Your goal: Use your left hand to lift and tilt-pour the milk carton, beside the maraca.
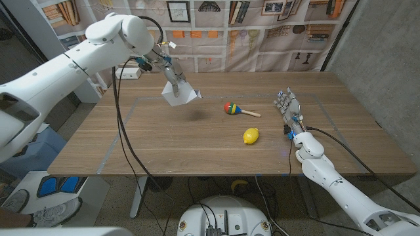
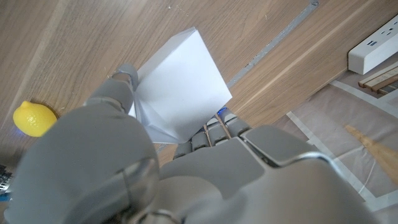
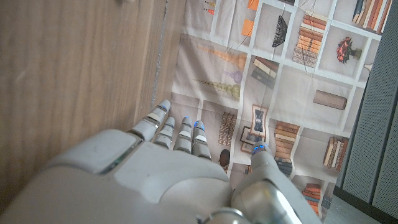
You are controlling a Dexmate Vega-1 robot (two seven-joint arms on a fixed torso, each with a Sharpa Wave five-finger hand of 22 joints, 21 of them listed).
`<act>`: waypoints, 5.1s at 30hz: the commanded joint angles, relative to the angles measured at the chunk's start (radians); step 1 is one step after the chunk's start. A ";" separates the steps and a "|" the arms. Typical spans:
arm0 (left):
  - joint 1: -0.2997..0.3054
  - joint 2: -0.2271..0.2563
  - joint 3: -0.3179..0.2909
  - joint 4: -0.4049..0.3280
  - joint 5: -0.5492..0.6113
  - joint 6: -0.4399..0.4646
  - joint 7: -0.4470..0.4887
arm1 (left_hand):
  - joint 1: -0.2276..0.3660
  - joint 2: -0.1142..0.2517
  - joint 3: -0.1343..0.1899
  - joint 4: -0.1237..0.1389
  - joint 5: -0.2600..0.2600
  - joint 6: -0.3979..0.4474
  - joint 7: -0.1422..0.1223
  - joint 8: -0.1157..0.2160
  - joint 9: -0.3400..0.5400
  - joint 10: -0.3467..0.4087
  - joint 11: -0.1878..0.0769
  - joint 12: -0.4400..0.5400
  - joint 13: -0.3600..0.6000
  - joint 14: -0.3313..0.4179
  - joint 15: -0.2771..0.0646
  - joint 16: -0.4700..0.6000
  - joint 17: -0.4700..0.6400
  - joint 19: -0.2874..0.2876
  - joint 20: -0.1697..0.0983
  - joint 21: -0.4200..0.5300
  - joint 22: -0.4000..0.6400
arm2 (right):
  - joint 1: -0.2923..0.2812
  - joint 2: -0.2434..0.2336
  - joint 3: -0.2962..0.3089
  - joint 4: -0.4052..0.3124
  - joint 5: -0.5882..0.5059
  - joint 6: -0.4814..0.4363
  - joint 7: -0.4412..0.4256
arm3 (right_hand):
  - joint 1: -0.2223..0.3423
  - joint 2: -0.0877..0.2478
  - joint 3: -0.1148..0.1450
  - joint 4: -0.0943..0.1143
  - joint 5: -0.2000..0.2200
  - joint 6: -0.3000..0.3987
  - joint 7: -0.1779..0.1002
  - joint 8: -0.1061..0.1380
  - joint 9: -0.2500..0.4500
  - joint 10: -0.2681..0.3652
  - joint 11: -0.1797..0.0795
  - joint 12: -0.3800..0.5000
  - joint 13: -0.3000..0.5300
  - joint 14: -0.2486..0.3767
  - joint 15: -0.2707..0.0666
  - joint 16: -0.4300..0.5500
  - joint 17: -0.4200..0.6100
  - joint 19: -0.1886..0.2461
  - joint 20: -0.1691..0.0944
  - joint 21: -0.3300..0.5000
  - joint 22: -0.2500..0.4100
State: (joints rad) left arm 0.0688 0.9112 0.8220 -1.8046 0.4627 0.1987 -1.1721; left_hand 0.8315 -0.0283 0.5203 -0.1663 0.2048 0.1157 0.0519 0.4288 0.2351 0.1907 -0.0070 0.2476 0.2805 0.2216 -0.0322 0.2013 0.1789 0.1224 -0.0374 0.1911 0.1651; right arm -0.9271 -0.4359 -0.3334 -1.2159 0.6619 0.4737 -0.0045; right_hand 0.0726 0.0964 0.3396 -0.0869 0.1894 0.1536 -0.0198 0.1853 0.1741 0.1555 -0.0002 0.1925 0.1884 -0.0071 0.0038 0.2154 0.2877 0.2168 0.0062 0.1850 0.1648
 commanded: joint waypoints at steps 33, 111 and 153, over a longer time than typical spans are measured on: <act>0.034 -0.111 0.051 -0.077 0.469 -0.159 -0.157 | -0.002 0.020 -0.019 0.003 0.008 0.009 -0.004 0.016 0.001 0.014 -0.008 0.002 0.008 0.026 -0.012 0.005 0.004 0.030 -0.012 0.007 0.006 | -0.034 0.009 0.020 0.008 0.042 0.025 0.026 | 0.000 0.023 0.003 -0.004 0.007 0.018 0.004 0.006 0.003 0.010 0.004 0.004 0.002 0.004 0.011 0.010 -0.001 0.011 0.008 0.005 0.003; 0.189 -0.174 -0.048 -0.110 0.665 -0.049 -0.102 | -0.006 0.033 -0.051 -0.001 0.010 0.030 -0.003 0.036 -0.004 0.039 -0.016 0.001 0.018 0.059 -0.024 0.007 0.003 0.080 -0.011 0.014 0.007 | -0.059 0.012 0.038 0.004 0.062 0.043 0.036 | -0.002 0.024 0.004 -0.004 0.006 0.023 0.002 0.004 0.003 0.015 0.004 0.004 0.003 0.007 0.011 0.013 -0.005 0.019 0.009 0.005 0.003; 0.470 -0.131 -0.205 -0.260 0.456 0.400 0.350 | -0.012 0.034 -0.070 -0.001 0.009 0.066 0.003 0.050 -0.012 0.068 -0.007 0.004 0.022 0.079 -0.018 0.006 0.002 0.100 -0.010 0.012 0.009 | -0.048 0.015 0.039 0.020 0.068 0.034 0.038 | -0.003 0.026 0.005 -0.003 0.006 0.026 0.002 0.004 0.003 0.017 0.003 0.004 0.003 0.008 0.012 0.015 -0.006 0.027 0.014 0.006 0.003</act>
State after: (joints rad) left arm 0.4634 0.7704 0.6512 -2.0337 0.9917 0.4883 -0.9748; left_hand 0.8238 0.0025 0.4549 -0.1701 0.2116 0.1774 0.0553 0.4752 0.2202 0.2554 -0.0178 0.2478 0.2999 0.2897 -0.0394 0.2013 0.1789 0.2113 -0.0411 0.1975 0.1698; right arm -0.9643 -0.4183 -0.2963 -1.1838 0.7300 0.5150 0.0479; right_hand 0.0726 0.0964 0.3396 -0.0869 0.1894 0.1713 -0.0163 0.1853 0.1741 0.1680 0.0017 0.1925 0.1883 -0.0017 0.0091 0.2234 0.2784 0.2339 0.0233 0.1850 0.1648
